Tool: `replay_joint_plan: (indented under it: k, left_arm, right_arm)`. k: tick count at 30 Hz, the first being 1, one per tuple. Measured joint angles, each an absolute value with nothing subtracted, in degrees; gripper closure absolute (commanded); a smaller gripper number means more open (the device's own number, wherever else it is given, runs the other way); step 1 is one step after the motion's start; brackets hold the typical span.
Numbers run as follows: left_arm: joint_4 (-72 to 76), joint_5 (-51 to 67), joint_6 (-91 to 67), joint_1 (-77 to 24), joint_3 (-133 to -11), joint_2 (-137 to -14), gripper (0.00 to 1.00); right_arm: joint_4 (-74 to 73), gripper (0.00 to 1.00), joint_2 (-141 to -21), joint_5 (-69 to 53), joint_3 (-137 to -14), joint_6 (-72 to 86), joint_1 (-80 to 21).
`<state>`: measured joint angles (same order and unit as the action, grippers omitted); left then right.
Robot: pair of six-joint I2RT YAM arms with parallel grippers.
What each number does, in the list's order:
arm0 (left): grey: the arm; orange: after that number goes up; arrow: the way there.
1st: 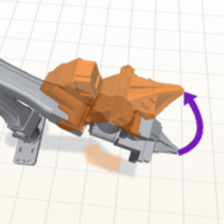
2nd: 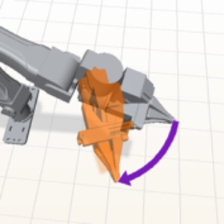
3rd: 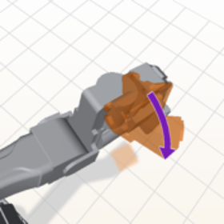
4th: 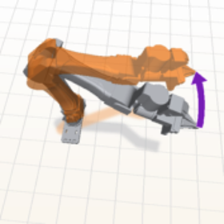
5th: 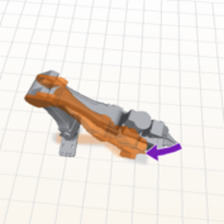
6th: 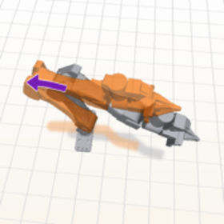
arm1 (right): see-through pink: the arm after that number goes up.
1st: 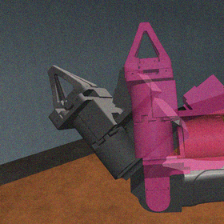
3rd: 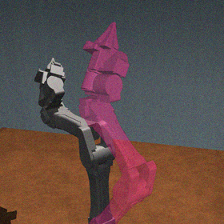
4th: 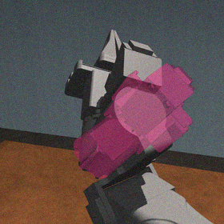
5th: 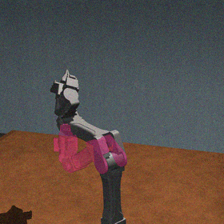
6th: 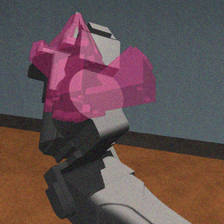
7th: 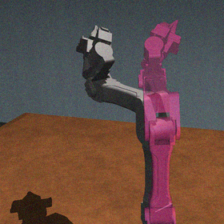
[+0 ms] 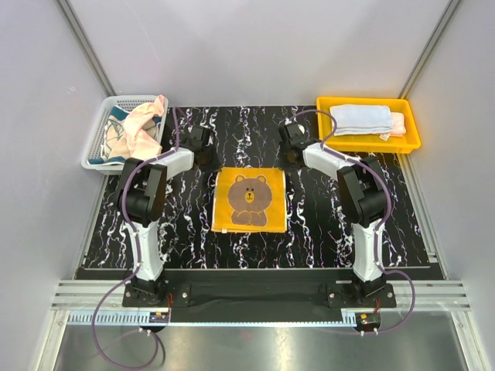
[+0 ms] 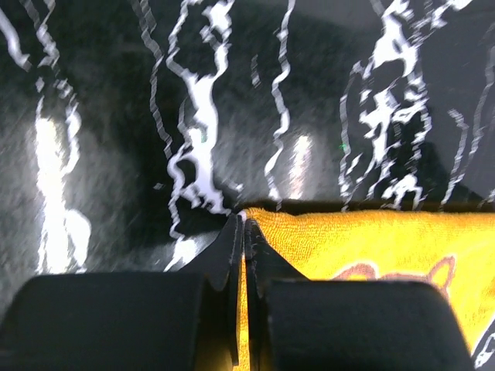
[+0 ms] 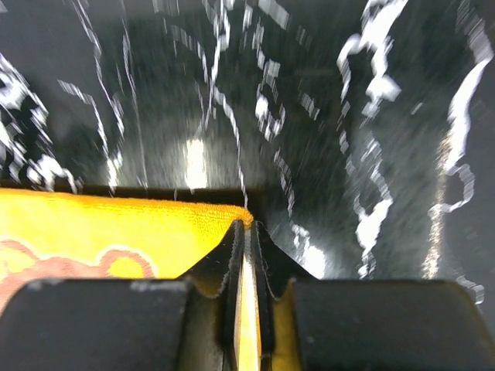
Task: Fold and stack the towels
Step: Fold the towel
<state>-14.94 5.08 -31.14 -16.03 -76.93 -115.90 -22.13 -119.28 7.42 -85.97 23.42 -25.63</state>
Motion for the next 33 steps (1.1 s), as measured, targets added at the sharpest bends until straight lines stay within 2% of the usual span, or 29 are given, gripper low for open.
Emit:
replay_joint_plan:
  k: [7, 13, 28, 33]
  left_arm:
    - [-12.01, 6.76, -32.27, -14.81, -80.18, -116.27, 1.0]
    - [-9.45, 8.73, -33.1, -13.21, -80.29, -113.69, 1.0]
    - [-0.93, 10.52, -37.04, -14.7, -57.65, -97.49, 1.0]
    - [-0.49, 10.31, -37.15, -16.36, -54.26, -94.48, 1.0]
  right_arm:
    - [-20.97, 0.88, -119.24, 6.37, -91.02, 21.78, -22.22]
    - [-18.68, 0.89, -117.71, 5.26, -90.56, 21.19, -21.45]
    - [-11.53, 0.89, -100.49, 0.25, -68.97, 24.29, -21.74]
    - [-10.5, 0.88, -95.74, -0.58, -62.78, 25.58, -21.76]
